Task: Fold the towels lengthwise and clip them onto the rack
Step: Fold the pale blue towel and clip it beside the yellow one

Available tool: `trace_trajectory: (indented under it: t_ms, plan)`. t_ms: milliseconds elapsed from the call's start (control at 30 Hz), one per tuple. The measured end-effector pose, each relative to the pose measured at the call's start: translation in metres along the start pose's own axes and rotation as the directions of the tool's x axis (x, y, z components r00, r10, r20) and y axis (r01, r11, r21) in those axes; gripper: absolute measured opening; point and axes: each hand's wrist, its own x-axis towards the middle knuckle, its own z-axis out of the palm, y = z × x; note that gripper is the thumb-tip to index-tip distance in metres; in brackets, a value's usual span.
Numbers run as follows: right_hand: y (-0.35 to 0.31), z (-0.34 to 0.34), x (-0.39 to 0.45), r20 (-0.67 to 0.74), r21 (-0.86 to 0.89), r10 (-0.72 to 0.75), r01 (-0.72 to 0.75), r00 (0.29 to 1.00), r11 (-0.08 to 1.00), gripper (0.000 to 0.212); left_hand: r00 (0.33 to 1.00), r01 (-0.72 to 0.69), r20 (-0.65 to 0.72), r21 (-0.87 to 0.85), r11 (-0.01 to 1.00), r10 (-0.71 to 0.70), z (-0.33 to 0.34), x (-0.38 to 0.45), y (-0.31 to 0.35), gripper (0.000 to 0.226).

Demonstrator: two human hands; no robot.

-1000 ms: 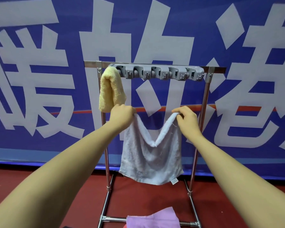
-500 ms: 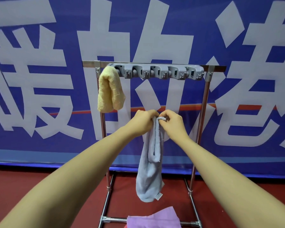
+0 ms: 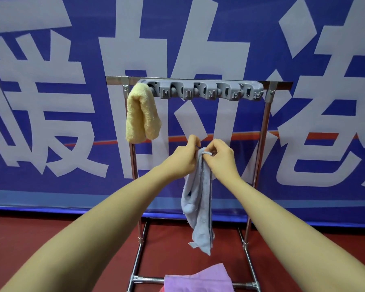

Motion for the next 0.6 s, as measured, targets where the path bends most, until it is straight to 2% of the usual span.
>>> trace_trajectory:
  t_ms: [100,200,333,433,600]
  plan:
    - [-0.005,-0.003,0.005,-0.038,0.052,-0.022,0.024,0.999,0.998,0.021,0.990,-0.058,-0.116,0.142,0.988,0.075,0.002,-0.009,0.001,0.012]
    - [-0.009,-0.010,0.014,-0.056,0.049,-0.049,0.052,0.997,0.997,0.011,0.978,-0.117,-0.153,0.177,0.977,0.145,0.002,-0.015,-0.006,0.026]
    - [-0.013,-0.016,0.019,-0.026,0.095,-0.052,0.054,0.998,0.994,0.005,0.982,-0.086,-0.150,0.207,0.975,0.118,0.005,-0.009,-0.012,0.044]
    - [-0.014,-0.020,0.021,-0.038,0.106,-0.045,0.049,0.998,0.993,0.006,0.991,-0.045,-0.107,0.269,0.962,0.076,0.010,-0.008,-0.016,0.039]
    - [-0.017,-0.032,0.025,-0.081,0.185,-0.009,0.024,0.997,0.982,0.007,0.995,0.091,-0.064,0.251,0.964,-0.078,0.014,-0.017,-0.026,0.028]
